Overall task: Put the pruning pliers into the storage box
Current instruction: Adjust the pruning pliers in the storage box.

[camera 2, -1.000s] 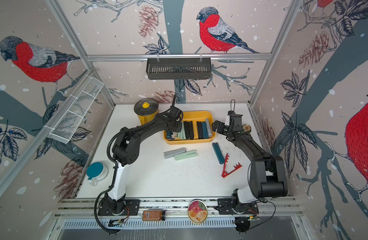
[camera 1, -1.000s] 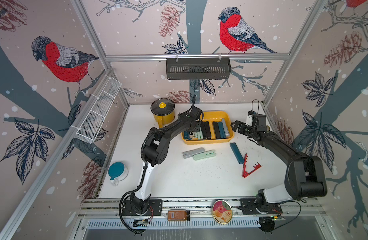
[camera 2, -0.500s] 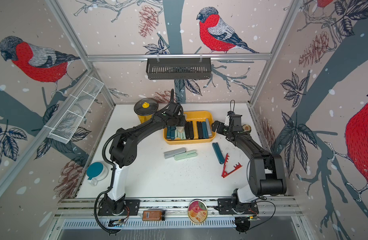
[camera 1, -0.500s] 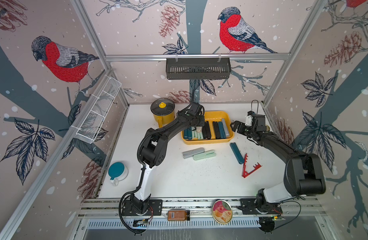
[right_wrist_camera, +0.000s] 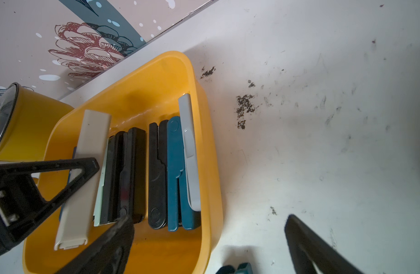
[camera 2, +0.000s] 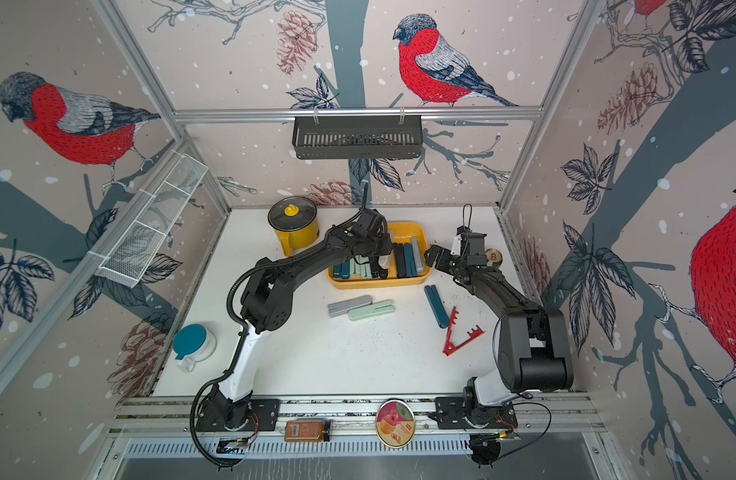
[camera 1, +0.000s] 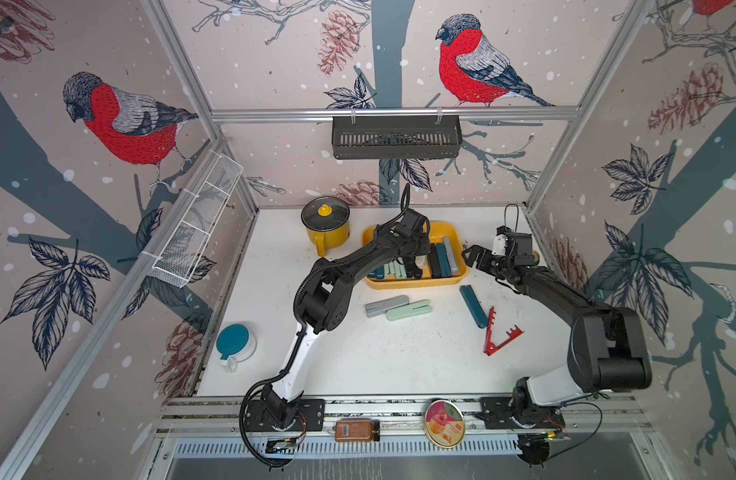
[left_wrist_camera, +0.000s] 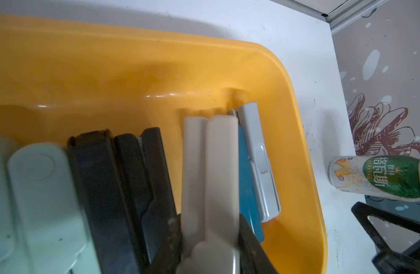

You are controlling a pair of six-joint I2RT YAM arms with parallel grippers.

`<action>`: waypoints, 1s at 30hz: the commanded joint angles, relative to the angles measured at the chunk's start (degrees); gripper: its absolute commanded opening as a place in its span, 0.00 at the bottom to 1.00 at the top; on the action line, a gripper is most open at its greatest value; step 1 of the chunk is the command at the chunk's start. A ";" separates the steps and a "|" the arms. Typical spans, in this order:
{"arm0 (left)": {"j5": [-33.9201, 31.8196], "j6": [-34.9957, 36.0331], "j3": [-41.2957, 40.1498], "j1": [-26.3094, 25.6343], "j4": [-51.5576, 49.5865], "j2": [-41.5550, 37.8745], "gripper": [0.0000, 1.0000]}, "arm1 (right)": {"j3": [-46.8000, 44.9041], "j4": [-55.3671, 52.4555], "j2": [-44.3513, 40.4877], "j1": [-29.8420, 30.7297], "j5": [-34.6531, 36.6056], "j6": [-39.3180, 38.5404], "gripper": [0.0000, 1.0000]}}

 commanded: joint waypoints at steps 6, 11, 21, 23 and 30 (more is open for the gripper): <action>-6.45 -4.50 2.31 -1.63 0.92 2.43 0.15 | -0.80 2.93 -0.49 -1.07 -2.00 -0.12 1.00; -9.22 -6.03 3.32 -2.43 0.63 3.59 0.16 | -1.37 3.05 -0.76 -1.99 -2.60 -0.74 1.00; -15.39 -7.65 7.47 -4.07 -1.26 7.40 0.18 | -2.45 3.84 -0.75 -4.18 -5.84 -1.61 1.00; -16.67 -7.79 8.76 -4.32 -2.27 8.34 0.18 | -2.45 3.84 -0.57 -4.70 -6.59 -1.74 1.00; -20.57 -7.63 9.89 -4.73 -4.65 9.66 0.20 | -2.64 4.22 -0.41 -6.43 -8.75 -1.71 1.00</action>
